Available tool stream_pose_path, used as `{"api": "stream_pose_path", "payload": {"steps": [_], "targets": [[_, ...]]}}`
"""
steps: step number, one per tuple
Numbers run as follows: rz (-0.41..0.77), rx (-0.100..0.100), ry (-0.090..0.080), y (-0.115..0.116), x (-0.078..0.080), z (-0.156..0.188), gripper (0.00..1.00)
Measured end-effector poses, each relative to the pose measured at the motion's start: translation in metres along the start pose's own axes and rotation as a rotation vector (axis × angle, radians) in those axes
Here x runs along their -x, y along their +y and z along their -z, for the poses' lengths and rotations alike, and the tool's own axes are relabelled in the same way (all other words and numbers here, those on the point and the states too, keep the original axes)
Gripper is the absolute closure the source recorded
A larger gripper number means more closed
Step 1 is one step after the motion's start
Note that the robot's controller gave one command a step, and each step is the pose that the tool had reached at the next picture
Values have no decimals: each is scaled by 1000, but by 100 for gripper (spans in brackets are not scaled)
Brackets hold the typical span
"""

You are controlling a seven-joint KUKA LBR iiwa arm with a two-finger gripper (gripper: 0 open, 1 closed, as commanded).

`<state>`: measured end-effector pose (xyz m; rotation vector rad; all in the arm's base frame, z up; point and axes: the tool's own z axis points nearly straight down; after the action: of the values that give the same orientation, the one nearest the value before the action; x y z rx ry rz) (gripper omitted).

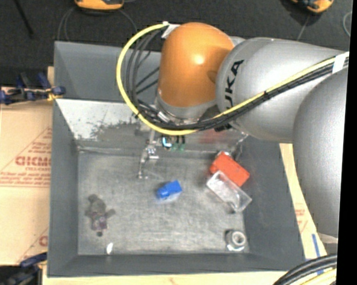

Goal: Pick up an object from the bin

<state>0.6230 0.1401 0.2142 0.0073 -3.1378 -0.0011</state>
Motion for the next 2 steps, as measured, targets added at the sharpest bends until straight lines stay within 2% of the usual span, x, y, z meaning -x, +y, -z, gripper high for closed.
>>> {"api": "stream_pose_path", "payload": {"steps": [1,2], "targets": [[58,-5,0,-86,-8,-74,0],[-38,4,-18,-105,-40,-142,0]]}}
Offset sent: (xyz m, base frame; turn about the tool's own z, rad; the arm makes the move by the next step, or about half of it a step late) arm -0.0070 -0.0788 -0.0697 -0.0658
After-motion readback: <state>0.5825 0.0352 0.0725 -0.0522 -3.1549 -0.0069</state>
